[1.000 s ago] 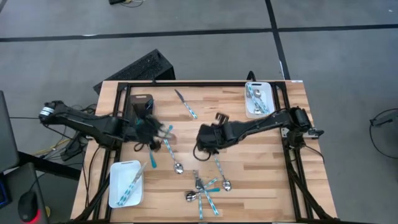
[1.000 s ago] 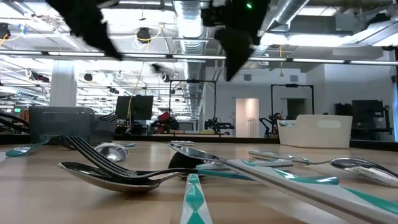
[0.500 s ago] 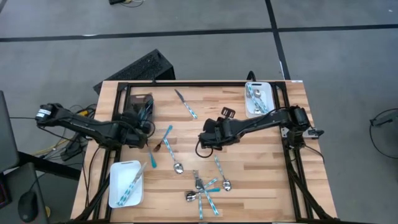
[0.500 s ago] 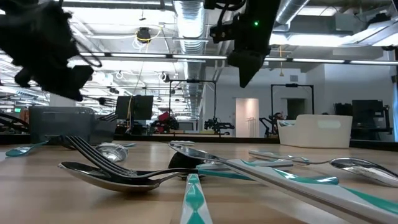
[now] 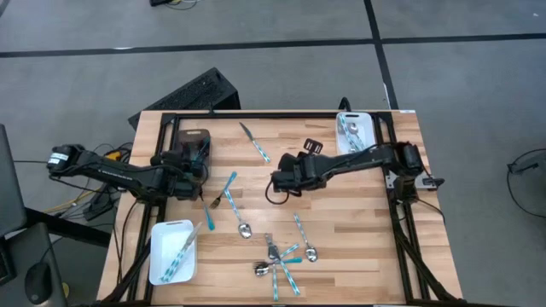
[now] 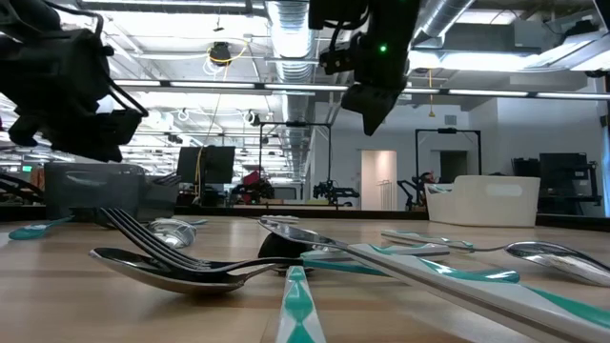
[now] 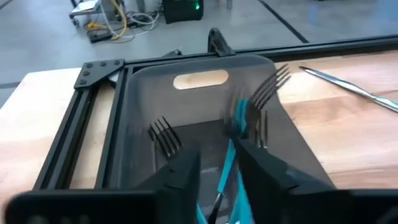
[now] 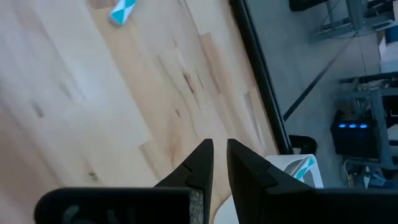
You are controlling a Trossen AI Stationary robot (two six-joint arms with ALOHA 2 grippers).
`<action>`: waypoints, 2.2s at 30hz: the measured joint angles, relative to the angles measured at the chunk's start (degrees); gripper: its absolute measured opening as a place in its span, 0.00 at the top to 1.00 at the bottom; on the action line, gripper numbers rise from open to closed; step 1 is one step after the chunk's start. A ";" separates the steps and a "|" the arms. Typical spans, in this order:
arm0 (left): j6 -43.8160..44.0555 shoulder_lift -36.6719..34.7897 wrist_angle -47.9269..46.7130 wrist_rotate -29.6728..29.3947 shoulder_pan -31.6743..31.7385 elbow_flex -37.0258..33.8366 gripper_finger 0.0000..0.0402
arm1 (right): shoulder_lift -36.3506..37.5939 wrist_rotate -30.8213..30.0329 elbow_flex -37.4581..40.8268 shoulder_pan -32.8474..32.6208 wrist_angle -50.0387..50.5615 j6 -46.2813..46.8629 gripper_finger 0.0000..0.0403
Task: Sort silverware by color (type)
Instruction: Put the blue fork into the black bin, then put the blue patterned spoon into the top right white bin
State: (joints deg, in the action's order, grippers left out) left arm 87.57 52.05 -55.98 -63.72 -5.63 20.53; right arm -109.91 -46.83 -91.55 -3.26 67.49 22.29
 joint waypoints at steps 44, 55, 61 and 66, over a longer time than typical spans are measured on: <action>-69.87 13.97 66.22 4.48 -19.18 0.68 0.54 | 2.82 27.18 17.79 -22.51 -22.37 48.37 0.73; -77.92 13.94 72.34 12.22 -12.95 0.68 0.54 | 2.82 28.91 22.08 -27.18 -31.51 51.56 0.56; -78.12 13.94 72.29 12.57 -10.82 0.68 0.54 | 2.74 27.00 24.47 -28.71 -34.28 52.70 0.63; -78.03 13.94 72.20 12.66 -10.57 0.68 0.54 | 0.94 26.39 26.92 -29.21 -39.17 52.90 0.65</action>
State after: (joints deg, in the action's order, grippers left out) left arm 9.54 66.00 16.23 -51.05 -16.21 21.21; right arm -108.97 -20.44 -64.63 -32.47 28.32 75.20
